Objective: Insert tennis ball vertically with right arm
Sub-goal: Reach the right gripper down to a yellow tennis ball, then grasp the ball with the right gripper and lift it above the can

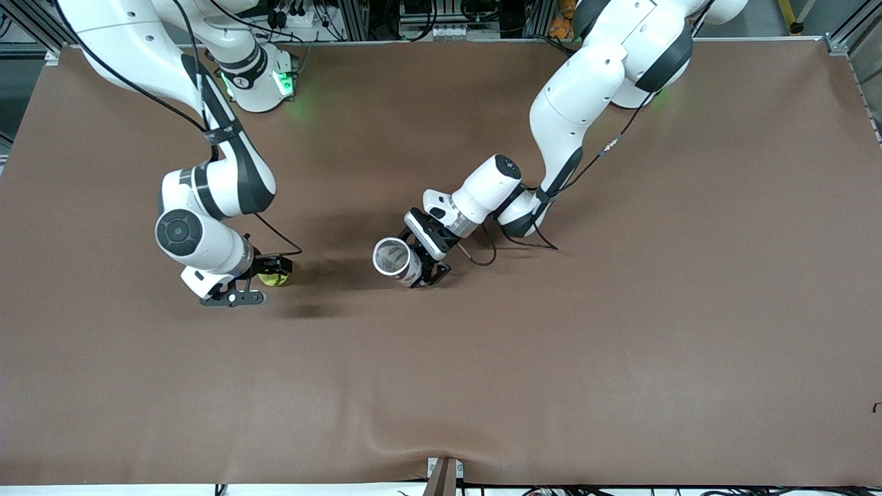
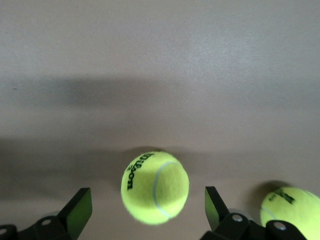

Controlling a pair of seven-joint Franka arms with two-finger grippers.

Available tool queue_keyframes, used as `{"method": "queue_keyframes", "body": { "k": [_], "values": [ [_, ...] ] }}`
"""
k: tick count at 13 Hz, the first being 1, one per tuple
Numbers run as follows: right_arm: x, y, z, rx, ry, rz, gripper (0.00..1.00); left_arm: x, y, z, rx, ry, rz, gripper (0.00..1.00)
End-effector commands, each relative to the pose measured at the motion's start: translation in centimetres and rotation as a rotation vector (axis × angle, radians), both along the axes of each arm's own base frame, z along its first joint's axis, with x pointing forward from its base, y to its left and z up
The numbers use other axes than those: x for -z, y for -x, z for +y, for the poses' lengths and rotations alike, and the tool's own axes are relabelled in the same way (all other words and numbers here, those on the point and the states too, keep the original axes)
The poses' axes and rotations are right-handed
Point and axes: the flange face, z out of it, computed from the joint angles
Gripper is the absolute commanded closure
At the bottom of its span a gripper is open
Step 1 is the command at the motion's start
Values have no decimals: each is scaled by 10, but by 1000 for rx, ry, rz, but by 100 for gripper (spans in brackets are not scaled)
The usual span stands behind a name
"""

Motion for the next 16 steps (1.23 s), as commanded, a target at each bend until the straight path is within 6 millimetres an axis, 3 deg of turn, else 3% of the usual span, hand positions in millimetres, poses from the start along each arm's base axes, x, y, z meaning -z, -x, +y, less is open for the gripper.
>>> {"method": "queue_keyframes", "body": {
  "k": [1,4,5,6,9,11,12,14,15,16],
  "values": [
    [14,10,1,25,15,-13,0,4,1,0,-9,-7,5,0],
    [28,13,4,25,25,4,0,7,5,0,-4,-12,11,1],
    [29,14,5,12,34,3,14,7,6,-1,-2,-13,12,1],
    [31,14,4,9,38,5,22,6,7,-1,0,-14,12,1],
    [38,18,3,7,37,6,27,4,11,0,5,-18,12,0],
    [33,16,4,6,37,3,75,-3,15,1,14,-25,12,0],
    [25,12,5,6,37,-4,89,-3,17,5,15,-31,15,0],
    [-12,-2,11,31,51,18,93,-5,19,7,17,-36,17,0],
    [-40,-10,20,69,61,43,93,-9,19,9,16,-37,16,0],
    [-67,-13,44,97,78,73,93,-11,19,12,16,-40,17,0]
  ]
}}
